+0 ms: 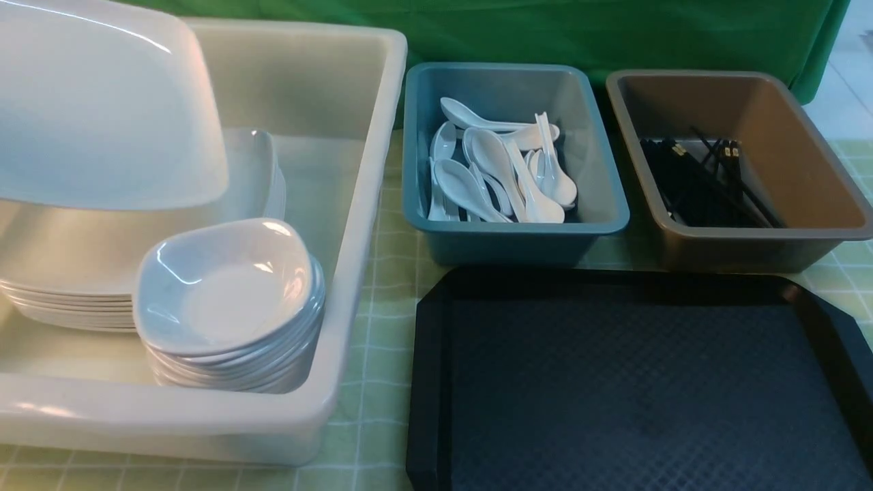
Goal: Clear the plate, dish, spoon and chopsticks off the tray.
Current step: Use the left arm to put the plate into the large storage box on the left
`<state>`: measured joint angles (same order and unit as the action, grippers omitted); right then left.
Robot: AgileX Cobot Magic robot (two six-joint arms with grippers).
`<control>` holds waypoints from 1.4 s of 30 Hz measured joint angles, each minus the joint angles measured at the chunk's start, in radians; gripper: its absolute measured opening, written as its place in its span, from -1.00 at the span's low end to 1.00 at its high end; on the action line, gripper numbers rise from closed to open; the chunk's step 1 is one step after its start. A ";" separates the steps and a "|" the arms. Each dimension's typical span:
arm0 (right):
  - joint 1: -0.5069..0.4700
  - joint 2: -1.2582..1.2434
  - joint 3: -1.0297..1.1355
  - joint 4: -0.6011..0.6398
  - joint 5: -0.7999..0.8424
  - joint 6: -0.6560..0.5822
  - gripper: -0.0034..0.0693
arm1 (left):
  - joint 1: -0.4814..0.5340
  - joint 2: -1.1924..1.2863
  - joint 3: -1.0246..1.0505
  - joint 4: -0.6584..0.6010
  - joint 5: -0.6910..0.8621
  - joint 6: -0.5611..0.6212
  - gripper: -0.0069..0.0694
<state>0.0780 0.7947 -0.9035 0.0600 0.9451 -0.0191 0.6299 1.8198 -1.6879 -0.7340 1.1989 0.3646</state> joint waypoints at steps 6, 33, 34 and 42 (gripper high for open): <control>0.000 0.000 0.000 0.000 0.055 -0.001 -0.11 | -0.062 0.056 -0.083 0.149 0.012 -0.022 -0.76; 0.000 0.000 0.000 0.000 0.070 0.000 -0.11 | -0.121 0.150 -0.098 0.169 -0.006 -0.071 -0.76; 0.000 0.000 0.000 0.000 0.070 0.000 -0.11 | -0.129 0.150 -0.099 0.185 -0.013 -0.075 -0.75; 0.000 0.000 0.000 0.001 0.070 0.000 -0.11 | -0.149 0.145 -0.101 0.224 -0.025 -0.085 -0.74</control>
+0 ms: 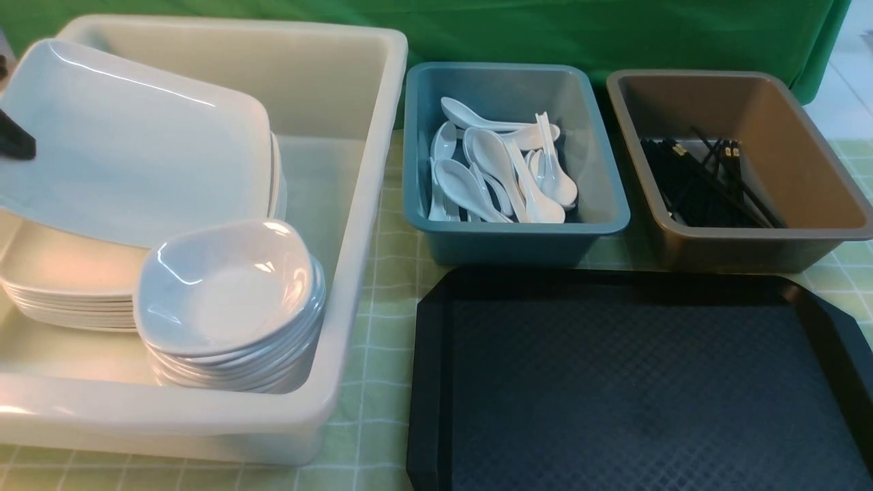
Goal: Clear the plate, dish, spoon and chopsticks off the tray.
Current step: Use the left arm to put the plate into the large storage box on the left
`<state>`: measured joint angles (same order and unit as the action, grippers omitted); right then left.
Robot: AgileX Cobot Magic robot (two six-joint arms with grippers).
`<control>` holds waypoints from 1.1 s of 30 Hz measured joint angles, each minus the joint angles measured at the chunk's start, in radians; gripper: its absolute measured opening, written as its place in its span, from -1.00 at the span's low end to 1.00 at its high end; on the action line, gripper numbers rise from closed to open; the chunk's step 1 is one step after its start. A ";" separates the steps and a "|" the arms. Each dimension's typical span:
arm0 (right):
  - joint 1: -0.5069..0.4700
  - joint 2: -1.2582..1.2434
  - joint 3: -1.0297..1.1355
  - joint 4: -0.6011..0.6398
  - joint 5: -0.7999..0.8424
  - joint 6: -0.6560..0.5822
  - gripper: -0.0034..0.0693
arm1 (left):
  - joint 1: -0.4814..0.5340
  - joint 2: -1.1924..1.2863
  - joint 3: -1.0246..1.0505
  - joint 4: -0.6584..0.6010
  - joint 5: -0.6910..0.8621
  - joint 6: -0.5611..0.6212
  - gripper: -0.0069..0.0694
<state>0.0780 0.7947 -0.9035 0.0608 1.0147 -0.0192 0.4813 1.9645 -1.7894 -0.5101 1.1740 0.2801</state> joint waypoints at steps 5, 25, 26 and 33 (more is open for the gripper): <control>0.000 0.000 0.000 0.000 -0.012 0.000 -0.11 | -0.002 0.000 0.000 0.024 0.000 0.000 -0.68; 0.000 0.000 0.000 0.002 -0.035 0.001 -0.11 | -0.013 0.010 0.003 0.088 0.034 -0.021 0.52; 0.000 0.000 0.000 0.002 -0.035 0.001 -0.11 | -0.013 0.010 0.001 0.095 0.036 -0.024 0.53; 0.000 0.000 0.000 0.002 -0.035 0.001 -0.11 | -0.013 -0.018 -0.025 0.164 0.038 -0.073 0.54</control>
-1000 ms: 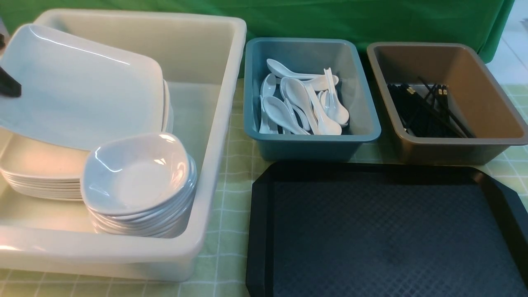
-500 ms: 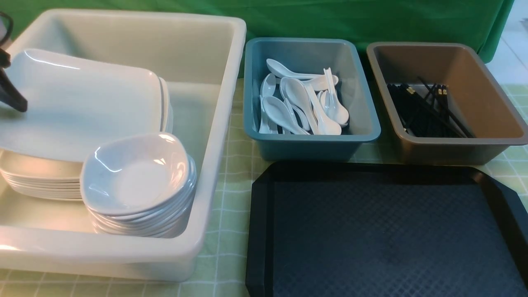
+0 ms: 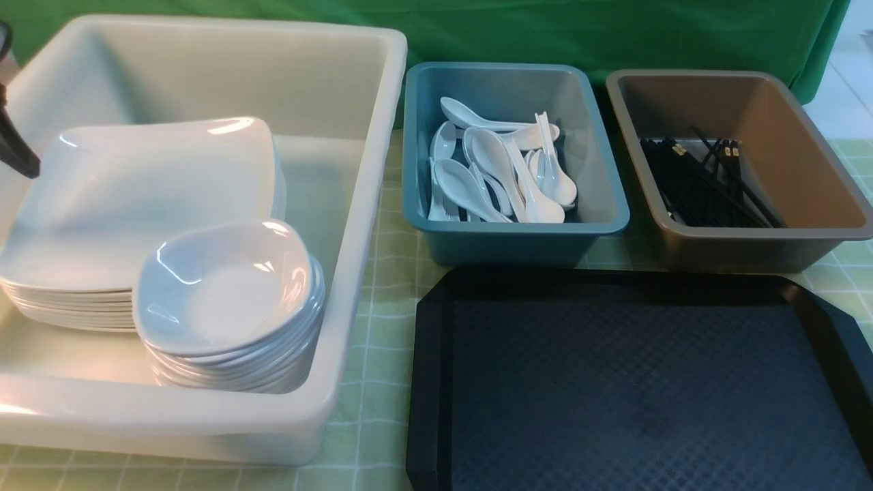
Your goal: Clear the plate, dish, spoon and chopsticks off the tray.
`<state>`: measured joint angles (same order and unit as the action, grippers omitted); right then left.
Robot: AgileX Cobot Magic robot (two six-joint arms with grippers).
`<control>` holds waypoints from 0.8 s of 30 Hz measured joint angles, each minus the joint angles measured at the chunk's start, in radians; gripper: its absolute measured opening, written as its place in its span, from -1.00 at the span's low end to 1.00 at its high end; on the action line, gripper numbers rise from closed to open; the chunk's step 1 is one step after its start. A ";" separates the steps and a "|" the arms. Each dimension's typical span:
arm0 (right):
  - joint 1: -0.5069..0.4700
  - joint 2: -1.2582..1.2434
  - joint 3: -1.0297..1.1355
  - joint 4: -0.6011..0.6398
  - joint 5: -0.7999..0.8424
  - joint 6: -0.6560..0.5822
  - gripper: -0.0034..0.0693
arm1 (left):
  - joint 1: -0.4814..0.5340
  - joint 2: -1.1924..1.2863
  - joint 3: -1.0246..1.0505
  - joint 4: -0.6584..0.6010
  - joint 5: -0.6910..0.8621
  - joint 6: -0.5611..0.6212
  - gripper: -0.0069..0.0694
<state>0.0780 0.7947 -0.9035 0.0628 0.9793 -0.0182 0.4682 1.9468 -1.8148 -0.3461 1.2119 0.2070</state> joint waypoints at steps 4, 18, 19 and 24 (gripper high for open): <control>0.000 0.000 -0.010 0.000 0.002 -0.006 -0.11 | 0.000 -0.037 -0.018 0.000 0.001 -0.025 0.52; 0.000 -0.099 -0.243 0.000 0.203 -0.121 -0.90 | -0.208 -0.268 -0.023 -0.041 0.003 -0.022 -0.85; 0.000 -0.129 -0.236 0.000 0.200 -0.125 -0.91 | -0.229 -0.278 -0.022 -0.025 0.004 -0.022 -0.85; 0.000 -0.356 -0.114 0.001 0.072 -0.134 -0.92 | -0.391 -0.349 0.017 0.029 0.005 -0.020 -0.86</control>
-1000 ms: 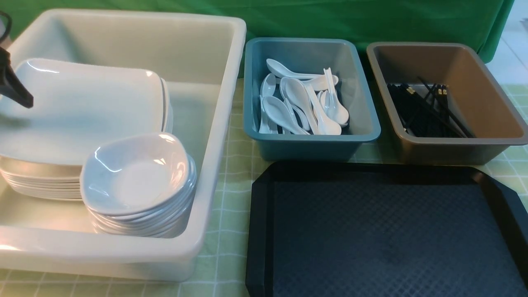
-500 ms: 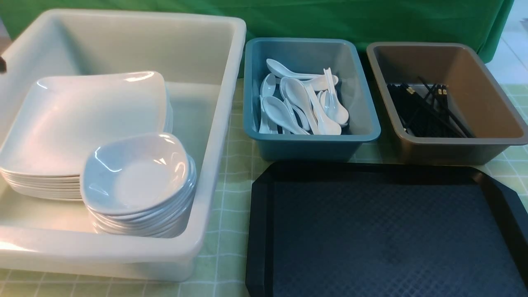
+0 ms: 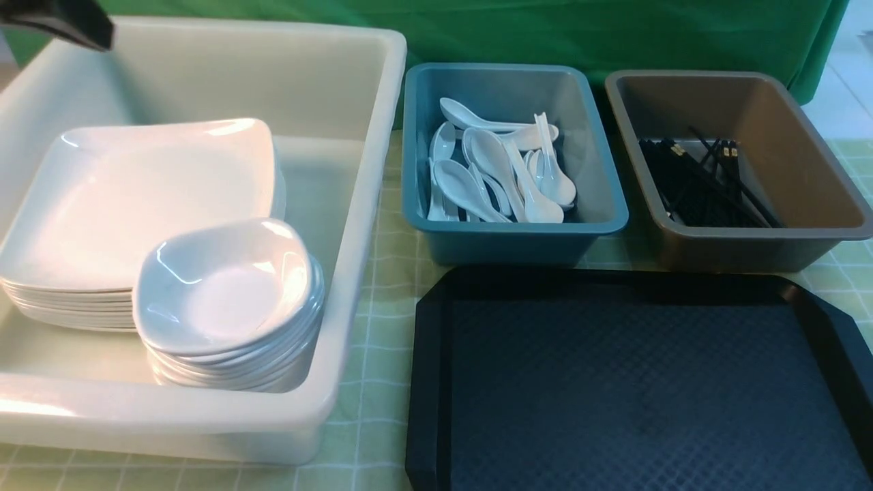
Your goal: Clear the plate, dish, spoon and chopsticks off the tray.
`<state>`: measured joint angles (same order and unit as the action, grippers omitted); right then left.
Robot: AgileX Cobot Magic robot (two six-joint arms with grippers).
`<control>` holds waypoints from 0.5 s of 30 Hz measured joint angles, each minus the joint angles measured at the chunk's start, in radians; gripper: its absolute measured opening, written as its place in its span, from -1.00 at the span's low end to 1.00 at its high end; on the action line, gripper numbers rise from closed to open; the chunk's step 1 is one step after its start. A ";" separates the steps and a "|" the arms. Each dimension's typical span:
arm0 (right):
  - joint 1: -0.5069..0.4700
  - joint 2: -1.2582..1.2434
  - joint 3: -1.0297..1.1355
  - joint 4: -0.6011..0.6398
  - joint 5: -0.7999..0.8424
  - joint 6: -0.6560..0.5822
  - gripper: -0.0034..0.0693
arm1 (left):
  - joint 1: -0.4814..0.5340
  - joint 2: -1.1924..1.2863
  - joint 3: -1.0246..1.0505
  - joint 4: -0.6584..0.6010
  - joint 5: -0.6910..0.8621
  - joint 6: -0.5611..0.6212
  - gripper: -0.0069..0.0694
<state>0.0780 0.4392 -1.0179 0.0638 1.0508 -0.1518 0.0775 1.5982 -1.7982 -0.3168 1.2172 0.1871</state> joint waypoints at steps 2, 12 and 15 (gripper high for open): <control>0.000 -0.086 0.069 0.011 -0.110 -0.005 -0.92 | -0.042 -0.014 0.015 0.001 0.001 0.002 -0.86; 0.000 -0.238 0.468 0.178 -0.658 -0.089 -0.92 | -0.139 -0.027 0.031 0.001 0.004 0.003 -0.86; 0.000 -0.237 0.498 0.184 -0.682 -0.092 -0.90 | -0.139 -0.027 0.031 0.004 0.004 0.003 -0.86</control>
<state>0.0780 0.2021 -0.5200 0.2476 0.3684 -0.2437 -0.0619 1.5710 -1.7674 -0.3126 1.2208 0.1904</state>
